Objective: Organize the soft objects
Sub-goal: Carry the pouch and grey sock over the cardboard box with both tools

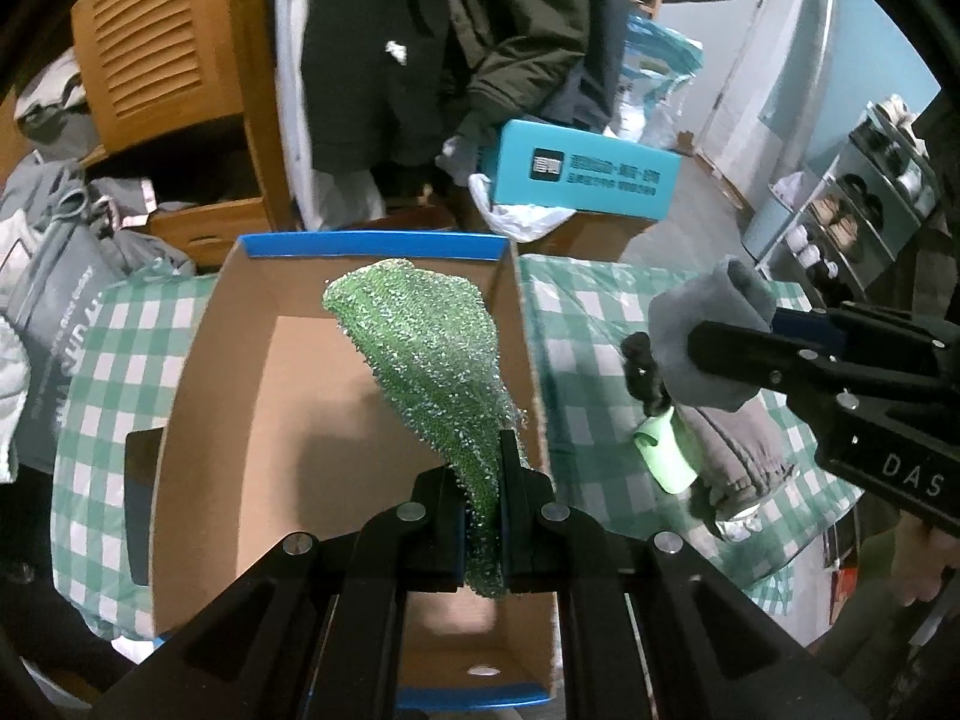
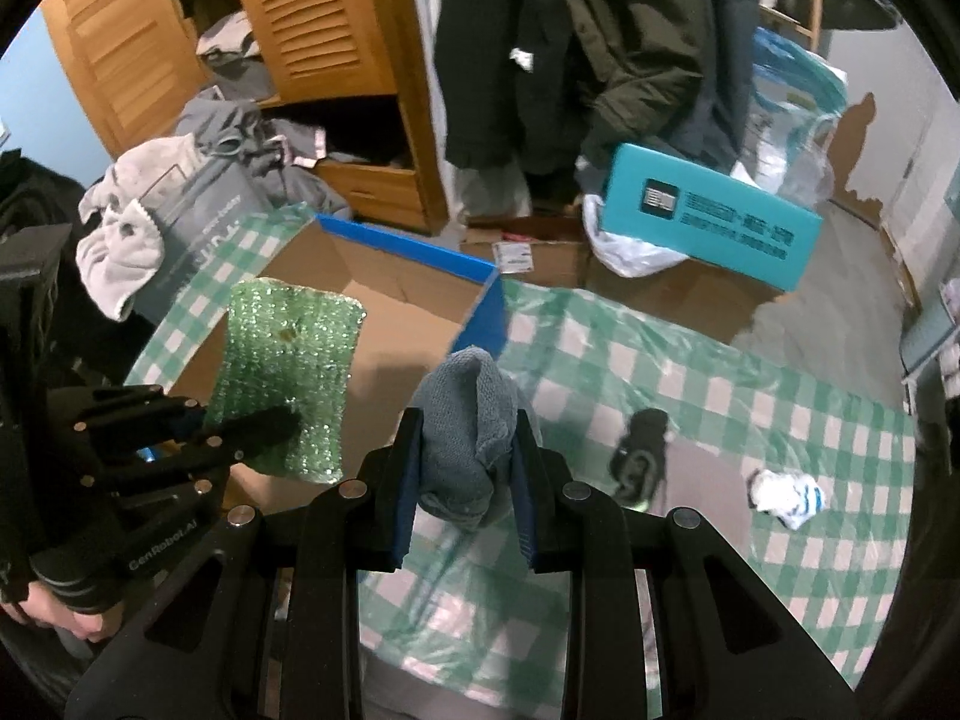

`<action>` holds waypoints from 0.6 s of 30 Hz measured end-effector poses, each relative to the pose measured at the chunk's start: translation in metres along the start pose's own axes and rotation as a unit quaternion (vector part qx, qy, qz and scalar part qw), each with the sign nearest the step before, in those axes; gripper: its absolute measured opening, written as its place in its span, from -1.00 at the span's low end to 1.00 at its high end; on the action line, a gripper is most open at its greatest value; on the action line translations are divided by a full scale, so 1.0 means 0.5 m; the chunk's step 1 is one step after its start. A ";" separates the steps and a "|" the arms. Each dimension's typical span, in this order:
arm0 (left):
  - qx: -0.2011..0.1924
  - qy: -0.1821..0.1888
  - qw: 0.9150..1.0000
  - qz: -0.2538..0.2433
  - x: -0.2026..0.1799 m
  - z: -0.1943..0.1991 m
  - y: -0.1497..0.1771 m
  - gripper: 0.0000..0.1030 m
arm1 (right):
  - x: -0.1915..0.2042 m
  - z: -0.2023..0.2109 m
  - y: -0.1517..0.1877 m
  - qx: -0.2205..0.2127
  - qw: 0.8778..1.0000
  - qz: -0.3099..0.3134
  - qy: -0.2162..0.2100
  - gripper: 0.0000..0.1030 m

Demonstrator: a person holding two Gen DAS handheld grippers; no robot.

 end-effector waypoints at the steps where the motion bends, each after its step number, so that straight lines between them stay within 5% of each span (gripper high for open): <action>1: 0.000 -0.002 1.000 0.002 0.008 0.000 0.000 -0.85 | 0.008 -0.005 -0.004 0.002 1.000 0.002 -0.002 -0.51; 18: 0.032 -0.027 0.998 0.049 0.133 -0.035 0.016 -0.85 | 0.115 -0.118 -0.034 0.051 0.998 0.028 -0.030 -0.51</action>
Point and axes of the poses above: each gripper's, at about its wrist camera, not at the fingertips, and z roughly against the way its jaws point, x to its left, y to its underside, the point moved 3 cm from there along -z, roughly the way its jaws point, and after that the axes turned 1 degree about -z, right-handed, at the moved point
